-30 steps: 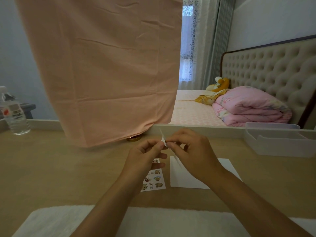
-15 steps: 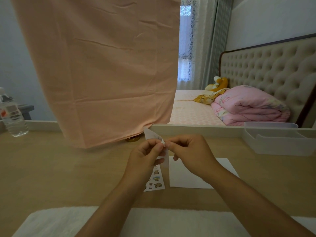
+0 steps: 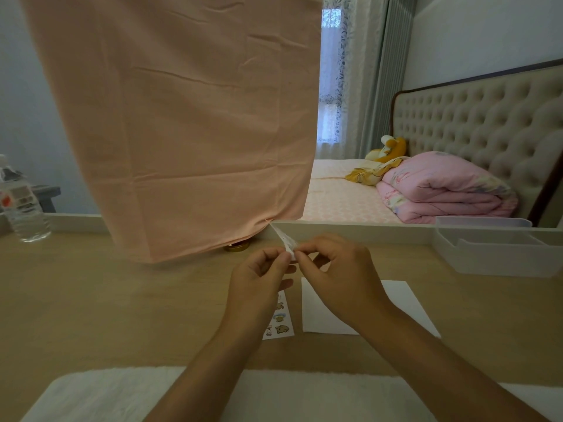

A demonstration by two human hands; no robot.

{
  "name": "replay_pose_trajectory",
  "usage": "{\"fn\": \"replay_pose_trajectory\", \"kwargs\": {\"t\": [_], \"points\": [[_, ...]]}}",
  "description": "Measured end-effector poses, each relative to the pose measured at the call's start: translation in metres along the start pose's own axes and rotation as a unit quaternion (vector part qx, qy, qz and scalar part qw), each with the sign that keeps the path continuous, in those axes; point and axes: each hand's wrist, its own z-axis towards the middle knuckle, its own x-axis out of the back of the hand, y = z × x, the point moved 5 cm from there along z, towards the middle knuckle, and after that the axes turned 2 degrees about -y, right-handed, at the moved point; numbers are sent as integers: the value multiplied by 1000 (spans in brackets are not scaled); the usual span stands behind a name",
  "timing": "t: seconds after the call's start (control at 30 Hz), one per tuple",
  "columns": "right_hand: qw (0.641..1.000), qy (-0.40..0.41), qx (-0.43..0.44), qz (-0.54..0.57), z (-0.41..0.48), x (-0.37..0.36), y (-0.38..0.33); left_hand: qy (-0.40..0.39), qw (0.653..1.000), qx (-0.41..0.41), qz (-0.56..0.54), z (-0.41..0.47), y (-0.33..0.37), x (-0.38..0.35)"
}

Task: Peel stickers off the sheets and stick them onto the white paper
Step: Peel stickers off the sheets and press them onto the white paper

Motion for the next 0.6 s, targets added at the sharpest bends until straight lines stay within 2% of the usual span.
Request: {"fn": "replay_pose_trajectory", "kwargs": {"t": [0.1,0.27,0.43,0.6], "points": [[999,-8,-25,33,0,-1,-1,-2,1000,-8,15,0,1,1],[982,-59,-128,126,3,-1,8,-13,997,-40,62,2,5,5],[977,-77,-154,124,3,-2,10,-25,985,-87,147,2,9,6],[979,-63,-151,121,3,-3,11,-27,986,-88,142,2,7,5]]}}
